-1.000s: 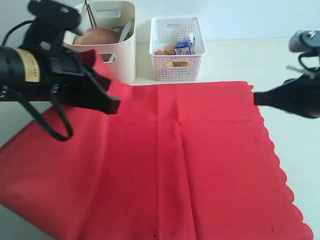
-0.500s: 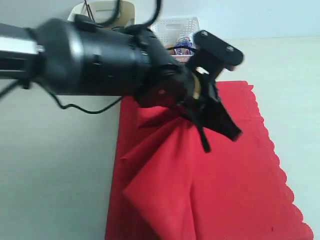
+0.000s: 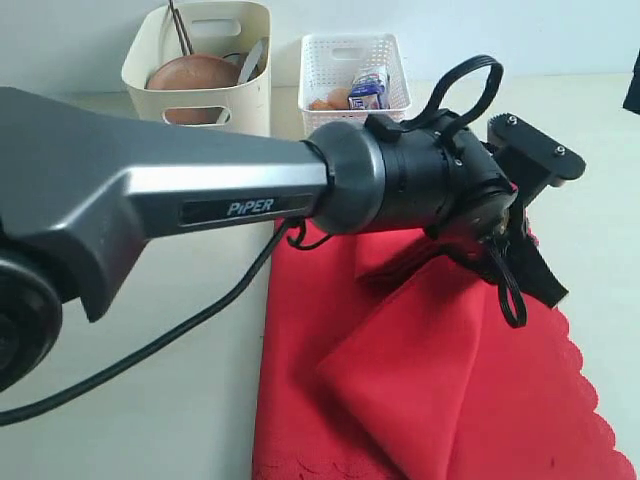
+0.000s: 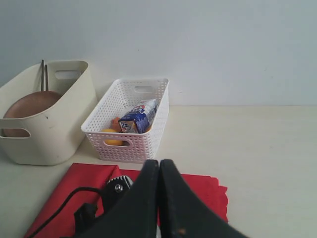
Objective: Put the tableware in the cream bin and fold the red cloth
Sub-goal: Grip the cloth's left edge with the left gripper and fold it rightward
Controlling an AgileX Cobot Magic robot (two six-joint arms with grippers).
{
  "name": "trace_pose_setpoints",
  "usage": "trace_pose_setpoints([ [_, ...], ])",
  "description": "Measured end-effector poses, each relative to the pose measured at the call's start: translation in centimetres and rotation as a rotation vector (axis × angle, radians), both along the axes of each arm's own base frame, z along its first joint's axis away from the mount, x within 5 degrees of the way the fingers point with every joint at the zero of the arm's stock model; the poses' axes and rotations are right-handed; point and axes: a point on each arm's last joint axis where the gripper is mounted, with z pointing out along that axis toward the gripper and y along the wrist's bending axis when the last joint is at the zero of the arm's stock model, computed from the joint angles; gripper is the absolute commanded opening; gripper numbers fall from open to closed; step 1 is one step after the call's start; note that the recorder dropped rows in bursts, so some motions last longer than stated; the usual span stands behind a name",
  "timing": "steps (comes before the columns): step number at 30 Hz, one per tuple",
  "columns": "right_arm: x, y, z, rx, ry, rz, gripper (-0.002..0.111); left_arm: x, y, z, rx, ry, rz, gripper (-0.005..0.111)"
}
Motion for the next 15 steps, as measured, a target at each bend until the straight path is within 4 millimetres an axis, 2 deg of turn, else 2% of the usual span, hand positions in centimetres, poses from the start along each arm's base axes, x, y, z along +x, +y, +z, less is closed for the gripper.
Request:
trace_pose_setpoints([
  [2,0.2,0.1,-0.2,-0.005,0.012,0.000,0.000,0.0,0.0,0.1,0.006,0.003,0.005,0.103],
  [5,0.3,0.1,-0.3,-0.006,0.019,-0.001,0.000,0.0,0.2,1.2,0.011,0.003,0.010,0.103],
  [8,0.3,0.1,-0.3,-0.004,0.020,-0.001,0.000,-0.3,1.1,3.4,0.068,-0.008,-0.011,0.097],
  [9,0.3,0.1,-0.3,-0.004,0.020,-0.001,0.000,-0.4,1.6,4.3,0.099,-0.013,-0.017,0.093],
  [11,0.3,0.1,-0.3,-0.004,0.020,-0.001,0.000,-0.5,2.7,6.1,0.157,-0.019,-0.016,0.077],
  [15,0.3,0.1,-0.3,-0.004,0.018,-0.001,0.000,0.0,5.8,8.6,0.215,-0.028,0.011,0.023],
])
